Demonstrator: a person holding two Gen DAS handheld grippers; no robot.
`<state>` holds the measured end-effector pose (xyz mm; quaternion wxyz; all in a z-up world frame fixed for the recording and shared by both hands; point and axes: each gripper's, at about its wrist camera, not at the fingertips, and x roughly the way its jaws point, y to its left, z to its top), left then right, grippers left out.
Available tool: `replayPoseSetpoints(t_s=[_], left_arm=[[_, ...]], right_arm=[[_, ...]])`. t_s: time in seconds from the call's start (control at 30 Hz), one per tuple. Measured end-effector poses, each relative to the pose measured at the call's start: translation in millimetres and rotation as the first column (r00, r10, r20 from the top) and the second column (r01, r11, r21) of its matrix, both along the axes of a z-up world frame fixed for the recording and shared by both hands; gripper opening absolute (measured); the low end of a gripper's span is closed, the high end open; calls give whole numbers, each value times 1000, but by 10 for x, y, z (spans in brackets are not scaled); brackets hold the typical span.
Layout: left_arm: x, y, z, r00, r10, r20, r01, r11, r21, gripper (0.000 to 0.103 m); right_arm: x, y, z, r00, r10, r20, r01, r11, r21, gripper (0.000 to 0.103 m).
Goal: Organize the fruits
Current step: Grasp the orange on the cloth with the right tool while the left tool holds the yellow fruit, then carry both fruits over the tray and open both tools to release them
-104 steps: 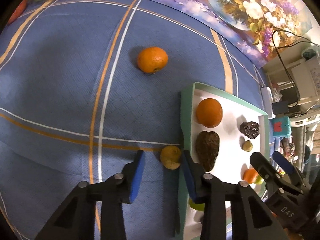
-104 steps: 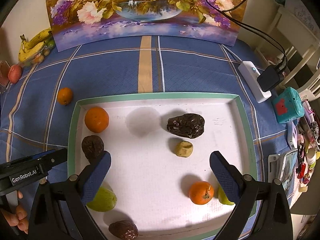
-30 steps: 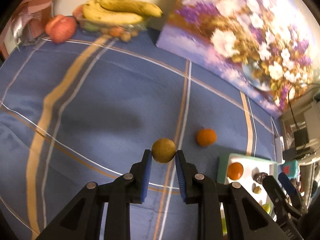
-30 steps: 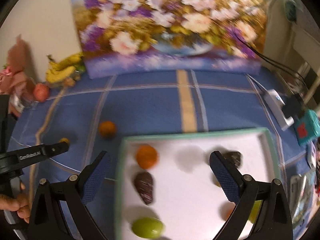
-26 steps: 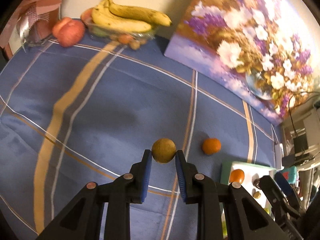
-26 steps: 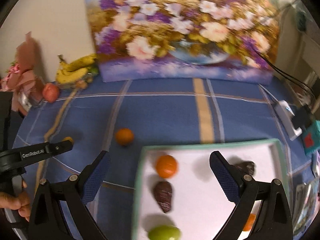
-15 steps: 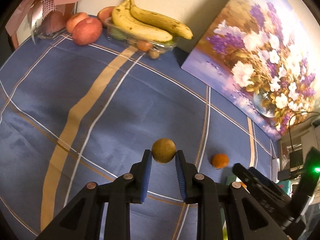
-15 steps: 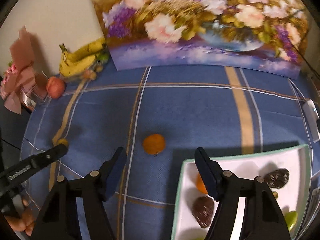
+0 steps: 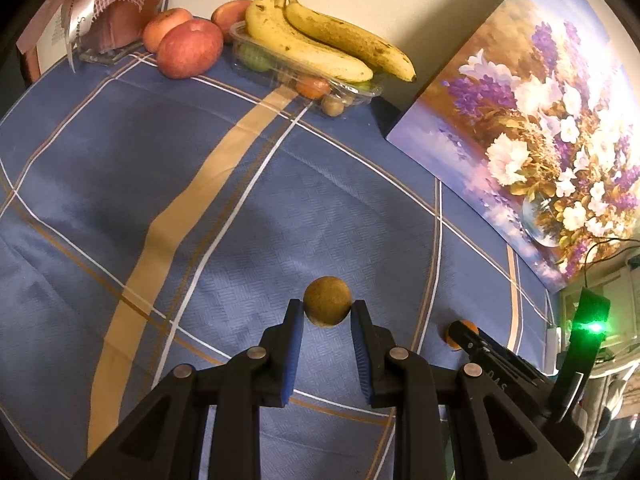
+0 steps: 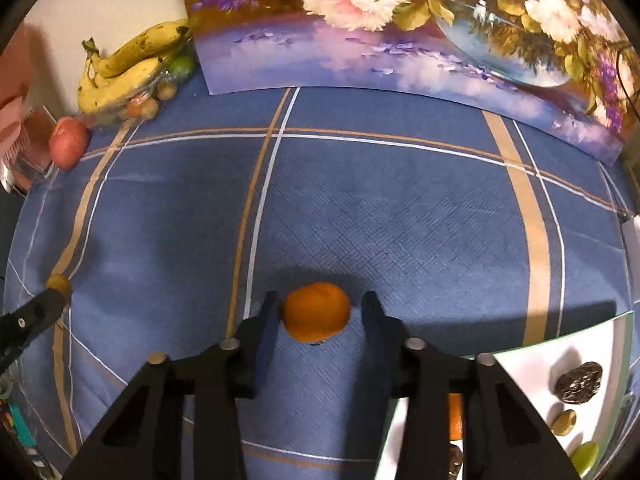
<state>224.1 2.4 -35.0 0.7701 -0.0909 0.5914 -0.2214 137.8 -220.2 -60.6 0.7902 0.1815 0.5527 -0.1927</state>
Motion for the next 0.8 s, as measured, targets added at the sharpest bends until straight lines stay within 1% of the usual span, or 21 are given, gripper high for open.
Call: replayPoseSetpoints(t_s=[0.13,0.3,0.4,0.6,0.73,0.8], left_arm=[[-66,-27,70,1000,-12,7,12,1000,-9,26],[-267,-67,226,999,-35,28,36,999,-15,26],[-473,-154,336,996,-73,48,74,997,-3,26],[-887,-309,499,988,-140,68,141,990,-8,26],[-1174,-430,528,978,-196,69,197,980,-7,26],[-1313,-493,530,972,-222,73,222,975,7,26]], right_arm=[[-49,31,54,1000,-1,5,1,1000,-6,36],[-276,85,296,998,-10,62,9,1000,10,36],[-437,145,444,996,6,91,-6,1000,-1,36],[-946,251,745,990,18,142,-13,999,-40,36],[-1259,320,839,985,20,172,-7,997,-71,36],[-1417,339,848,985,7,173,8,996,-86,36]])
